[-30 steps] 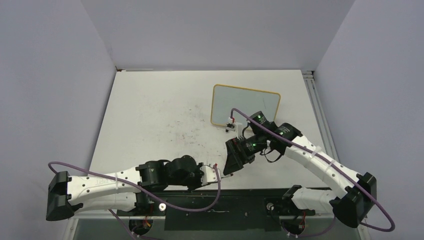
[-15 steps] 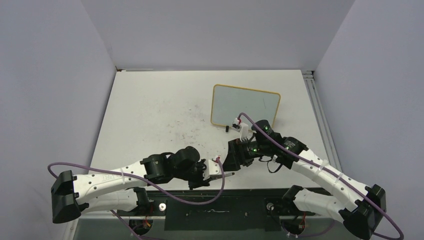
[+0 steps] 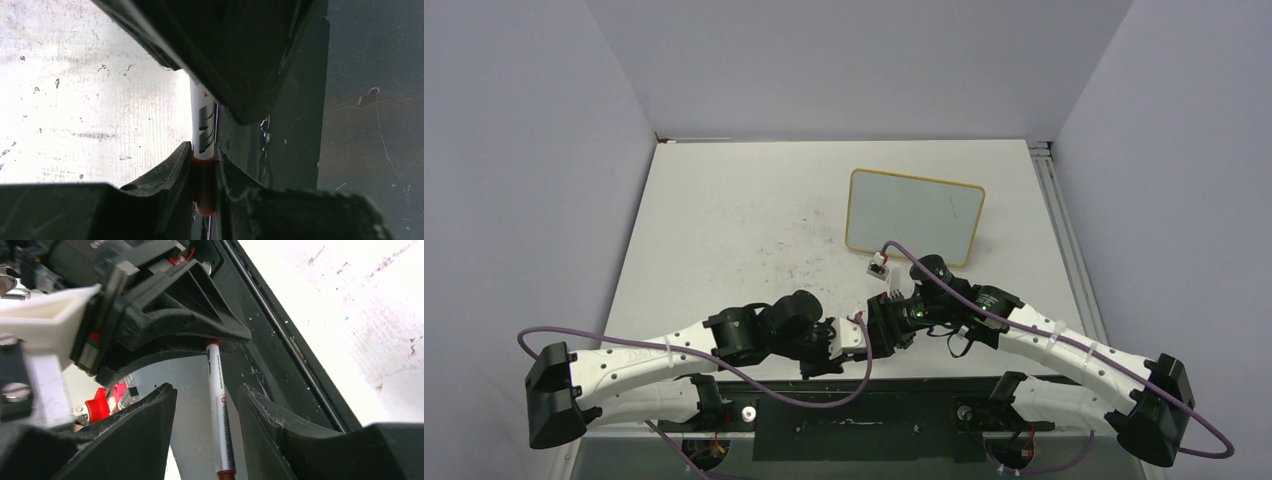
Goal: Write a sentence on the whiteboard
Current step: Open the whiteboard marker at the center of the board.
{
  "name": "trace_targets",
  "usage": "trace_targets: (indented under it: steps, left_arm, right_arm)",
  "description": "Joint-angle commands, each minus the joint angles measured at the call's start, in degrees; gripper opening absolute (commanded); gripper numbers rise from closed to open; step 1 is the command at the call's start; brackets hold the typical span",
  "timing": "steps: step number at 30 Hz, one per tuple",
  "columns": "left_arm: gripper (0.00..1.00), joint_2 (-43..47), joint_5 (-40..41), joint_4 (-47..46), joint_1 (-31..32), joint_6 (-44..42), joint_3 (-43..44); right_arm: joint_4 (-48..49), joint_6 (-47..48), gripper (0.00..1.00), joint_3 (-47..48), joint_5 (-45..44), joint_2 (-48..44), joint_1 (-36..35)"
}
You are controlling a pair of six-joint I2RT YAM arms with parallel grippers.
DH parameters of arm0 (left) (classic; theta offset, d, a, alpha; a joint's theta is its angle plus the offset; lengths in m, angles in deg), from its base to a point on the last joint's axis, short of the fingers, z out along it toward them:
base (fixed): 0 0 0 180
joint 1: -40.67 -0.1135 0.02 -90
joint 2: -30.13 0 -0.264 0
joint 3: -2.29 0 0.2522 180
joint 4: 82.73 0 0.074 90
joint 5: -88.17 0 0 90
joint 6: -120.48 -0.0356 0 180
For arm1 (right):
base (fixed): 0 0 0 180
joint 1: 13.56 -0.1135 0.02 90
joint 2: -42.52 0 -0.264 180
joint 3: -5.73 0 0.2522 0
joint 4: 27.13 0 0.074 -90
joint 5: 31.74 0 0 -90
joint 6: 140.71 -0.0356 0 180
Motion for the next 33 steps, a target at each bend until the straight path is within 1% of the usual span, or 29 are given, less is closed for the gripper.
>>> trace_targets:
  steps: [1,8,16,29,33]
  left_arm:
    - [0.0,1.69,-2.09,-0.56,-0.86,0.32,2.95]
    - [0.0,0.69,-2.57,-0.39,-1.15,0.41,3.19]
    - [0.0,0.44,-2.93,-0.49,-1.15,0.49,3.21]
    - [0.0,0.36,-3.1,-0.44,-1.15,0.67,3.39]
    - [0.0,0.25,-3.32,-0.49,-1.15,0.76,3.39]
  right_arm:
    - [2.63,-1.48,0.48,-1.41,1.17,-1.51,-0.65]
    - [2.81,-1.56,0.44,-1.74,0.31,-1.81,-1.29]
    - [4.99,-2.43,0.36,-2.25,-0.06,-1.63,-1.86]
    - [6.69,-3.12,0.34,-2.94,-0.4,-1.04,-2.71]
    - [7.27,-3.16,0.3,-2.94,-0.96,-0.82,-2.94]
